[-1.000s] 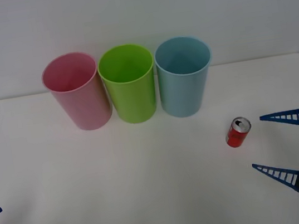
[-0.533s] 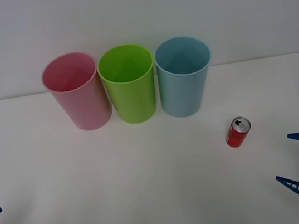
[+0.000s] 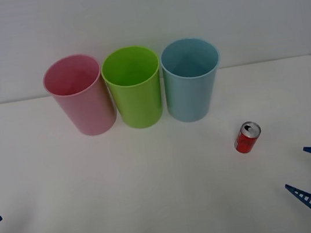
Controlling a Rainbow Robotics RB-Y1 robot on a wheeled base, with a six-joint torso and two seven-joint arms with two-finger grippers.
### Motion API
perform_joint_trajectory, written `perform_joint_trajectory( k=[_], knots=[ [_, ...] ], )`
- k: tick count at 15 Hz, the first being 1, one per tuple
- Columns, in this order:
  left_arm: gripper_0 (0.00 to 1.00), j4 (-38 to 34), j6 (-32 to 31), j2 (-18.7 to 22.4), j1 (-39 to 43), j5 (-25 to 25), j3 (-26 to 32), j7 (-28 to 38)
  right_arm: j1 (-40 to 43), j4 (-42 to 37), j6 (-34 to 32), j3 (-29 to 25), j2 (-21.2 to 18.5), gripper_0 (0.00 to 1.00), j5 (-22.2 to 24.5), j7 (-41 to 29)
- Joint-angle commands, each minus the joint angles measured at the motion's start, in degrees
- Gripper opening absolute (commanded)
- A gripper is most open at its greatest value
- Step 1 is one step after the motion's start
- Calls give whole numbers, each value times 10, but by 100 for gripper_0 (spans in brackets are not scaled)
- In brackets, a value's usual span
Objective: Put cans in the blue bin and PET bottles in the pink bin and trash in the green bin.
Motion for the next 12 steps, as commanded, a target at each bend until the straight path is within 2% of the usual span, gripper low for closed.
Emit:
perform_joint_trajectory(
  k=[1,5,7,12],
  knots=[
    [100,0,0,0,0,0,0,0,-13,65,9,22,0,100,-29,14],
    [100,0,0,0,0,0,0,0,-47,130,32,34,4,100,-61,51],
    [100,0,0,0,0,0,0,0,-56,133,61,36,19,100,-62,67],
    [100,0,0,0,0,0,0,0,-75,133,82,47,50,100,-51,90]
  ],
)
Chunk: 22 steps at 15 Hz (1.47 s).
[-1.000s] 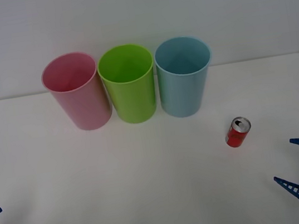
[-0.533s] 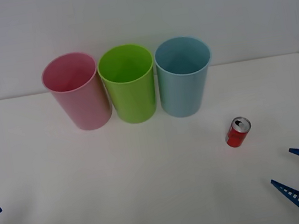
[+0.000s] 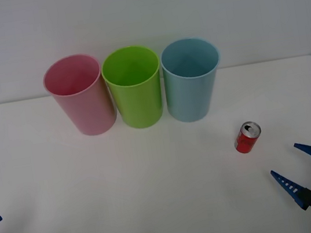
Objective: Put cans in the blue bin and PET bottles in the pink bin and trash in the green bin.
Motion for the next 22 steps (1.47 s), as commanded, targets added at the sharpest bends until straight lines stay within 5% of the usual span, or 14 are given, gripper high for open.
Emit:
perform_joint_trajectory(
  k=[1,22],
  knots=[
    [100,0,0,0,0,0,0,0,-3,0,22,11,11,100,2,12],
    [100,0,0,0,0,0,0,0,-61,1,211,118,36,100,0,22]
  ],
)
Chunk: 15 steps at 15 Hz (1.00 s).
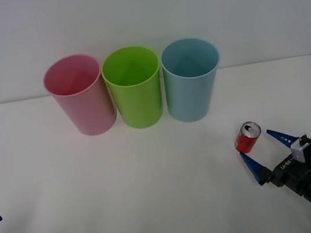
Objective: Put cans in the blue bin and PET bottles in the pink bin and trash in the green bin.
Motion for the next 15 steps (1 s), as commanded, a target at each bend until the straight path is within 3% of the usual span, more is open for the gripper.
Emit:
perform_joint_trajectory(
  k=[1,15],
  knots=[
    [100,0,0,0,0,0,0,0,-8,1,18,12,-1,100,0,-5],
    [100,0,0,0,0,0,0,0,-34,1,107,62,0,100,0,-23]
  ],
)
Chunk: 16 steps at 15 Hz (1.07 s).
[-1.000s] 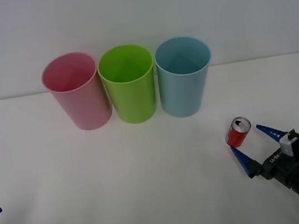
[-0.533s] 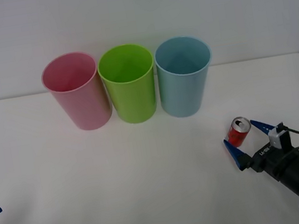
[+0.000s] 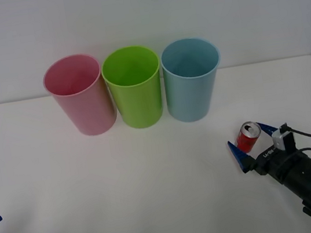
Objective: Put cans in the blue bin and PET bottles in the pink bin and trash in the green bin.
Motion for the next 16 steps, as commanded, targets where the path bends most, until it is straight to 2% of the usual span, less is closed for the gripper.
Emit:
perform_joint_trajectory(
  k=[1,6,7,8,9,16],
  knots=[
    [100,0,0,0,0,0,0,0,0,0,12,9,1,100,0,-2],
    [100,0,0,0,0,0,0,0,-6,-1,38,27,1,100,-7,-3],
    [100,0,0,0,0,0,0,0,-8,0,39,27,0,81,-6,4],
    [100,0,0,0,0,0,0,0,-9,0,39,27,0,22,-7,5],
    [100,0,0,0,0,0,0,0,-11,-1,40,27,0,0,-7,9],
    [100,0,0,0,0,0,0,0,-13,-1,42,27,1,0,-6,25]
  ],
)
